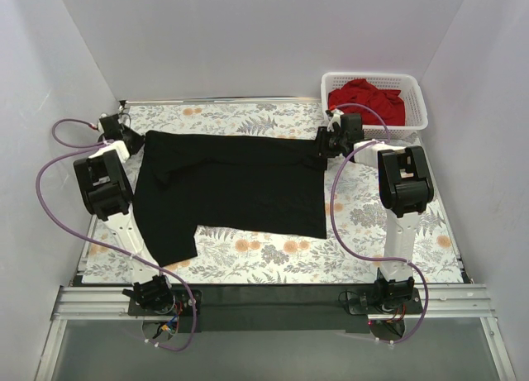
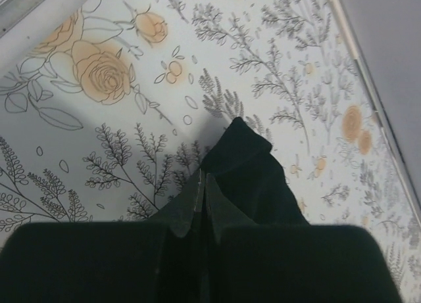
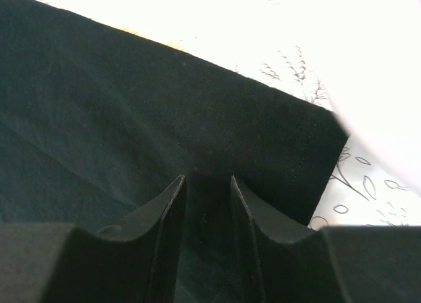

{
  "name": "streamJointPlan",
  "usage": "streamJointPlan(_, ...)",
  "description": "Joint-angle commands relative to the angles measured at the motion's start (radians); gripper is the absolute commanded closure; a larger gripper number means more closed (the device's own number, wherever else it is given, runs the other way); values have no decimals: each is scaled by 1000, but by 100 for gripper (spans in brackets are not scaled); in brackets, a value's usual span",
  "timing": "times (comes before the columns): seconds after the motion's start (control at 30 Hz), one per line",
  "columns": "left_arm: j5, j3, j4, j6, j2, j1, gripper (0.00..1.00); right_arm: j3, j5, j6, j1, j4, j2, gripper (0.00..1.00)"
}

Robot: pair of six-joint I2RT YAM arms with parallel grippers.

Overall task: Fold and stack the t-shirts
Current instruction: Fold the tshirt

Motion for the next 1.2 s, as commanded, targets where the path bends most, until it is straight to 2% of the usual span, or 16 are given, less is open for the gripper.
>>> streamJointPlan(0.0, -90, 23, -39, 27, -15, -6, 100, 16, 107, -32, -29, -112, 8, 64)
streamJointPlan(0.2, -219, 11, -79, 37, -24, -6, 99, 27, 137, -28, -45, -124, -7, 63)
streamJointPlan(0.4, -220, 63, -98, 72, -6, -6, 99, 6, 117, -42, -45, -129, -51, 61)
streamJointPlan(0.5, -184, 78, -91, 91, -23, -14, 94, 6, 109, -47, -43, -132, -79, 60)
streamJointPlan(0.53, -158, 78, -85, 99, -35, -20, 92, 6, 103, -48, -43, -134, -93, 59)
streamJointPlan(0.63, -133, 69, -68, 123, -95, -44, 74, 6, 89, -48, -43, -134, -120, 57)
streamJointPlan(0.67, -133, 57, -71, 129, -130, -57, 62, 6, 84, -48, -43, -134, -127, 56)
streamJointPlan(0.73, -156, 28, -73, 129, -174, -67, 52, -2, 80, -47, -42, -134, -148, 55)
streamJointPlan(0.8, -193, -32, -91, 120, -245, -78, 36, -14, 75, -45, -40, -134, -169, 55)
streamJointPlan(0.9, -225, -110, -133, 102, -317, -81, 33, -45, 52, -32, -37, -134, -196, 55)
streamJointPlan(1.03, -208, -311, -168, 67, -449, -84, 34, -95, 13, 1, -26, -134, -223, 55)
streamJointPlan(1.17, -207, -440, -212, 57, -541, -84, 33, -193, -1, 33, -11, -161, -275, 55)
